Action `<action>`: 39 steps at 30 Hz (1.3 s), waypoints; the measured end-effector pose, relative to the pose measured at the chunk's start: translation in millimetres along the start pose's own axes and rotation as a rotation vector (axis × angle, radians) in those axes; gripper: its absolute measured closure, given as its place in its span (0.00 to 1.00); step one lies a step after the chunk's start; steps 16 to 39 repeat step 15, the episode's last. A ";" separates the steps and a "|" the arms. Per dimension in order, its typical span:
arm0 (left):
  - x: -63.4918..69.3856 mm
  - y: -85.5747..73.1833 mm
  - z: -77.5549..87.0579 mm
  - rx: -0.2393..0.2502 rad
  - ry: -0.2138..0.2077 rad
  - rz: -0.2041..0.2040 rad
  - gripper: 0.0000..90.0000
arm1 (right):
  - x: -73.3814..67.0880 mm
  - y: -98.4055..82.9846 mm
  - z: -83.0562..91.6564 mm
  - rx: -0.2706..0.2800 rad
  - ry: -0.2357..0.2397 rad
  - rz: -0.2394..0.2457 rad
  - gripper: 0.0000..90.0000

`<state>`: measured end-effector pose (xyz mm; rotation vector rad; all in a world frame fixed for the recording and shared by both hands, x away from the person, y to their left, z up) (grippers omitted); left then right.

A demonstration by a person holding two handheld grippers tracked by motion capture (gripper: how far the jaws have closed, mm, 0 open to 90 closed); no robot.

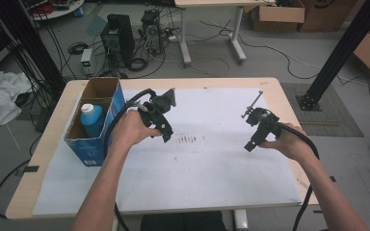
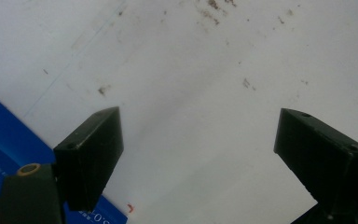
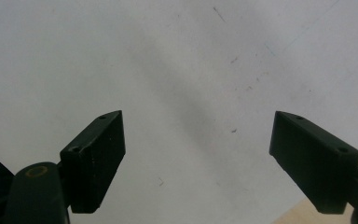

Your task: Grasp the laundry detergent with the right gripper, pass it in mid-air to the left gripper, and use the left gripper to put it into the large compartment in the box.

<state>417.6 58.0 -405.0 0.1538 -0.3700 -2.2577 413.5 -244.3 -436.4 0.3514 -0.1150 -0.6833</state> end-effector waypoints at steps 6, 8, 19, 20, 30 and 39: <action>-0.3 0.1 1.2 0.006 0.001 -0.004 0.18 | -0.7 1.5 0.2 0.003 0.000 -0.001 0.20; -1.1 -0.3 1.8 0.006 0.004 -0.006 0.18 | -0.9 1.6 -0.3 0.005 -0.001 -0.002 0.20; -1.3 -1.3 1.6 0.015 0.012 -0.004 0.18 | -2.0 -0.2 -2.9 -0.001 0.002 -0.007 0.20; -1.3 -1.3 1.6 0.015 0.012 -0.004 0.18 | -2.0 -0.2 -2.9 -0.001 0.002 -0.007 0.20; -1.3 -1.3 1.6 0.015 0.012 -0.004 0.18 | -2.0 -0.2 -2.9 -0.001 0.002 -0.007 0.20; -1.3 -1.3 1.6 0.015 0.012 -0.004 0.18 | -2.0 -0.2 -2.9 -0.001 0.002 -0.007 0.20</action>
Point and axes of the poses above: each handheld gripper's, and its own axes: z roughly backward along the jaws, y roughly out of its top, x roughly to its right, the point moved 10 cm from there along -z, roughly forward along the jaws, and after that the axes turned 12 degrees about x, right-handed, at the moved point
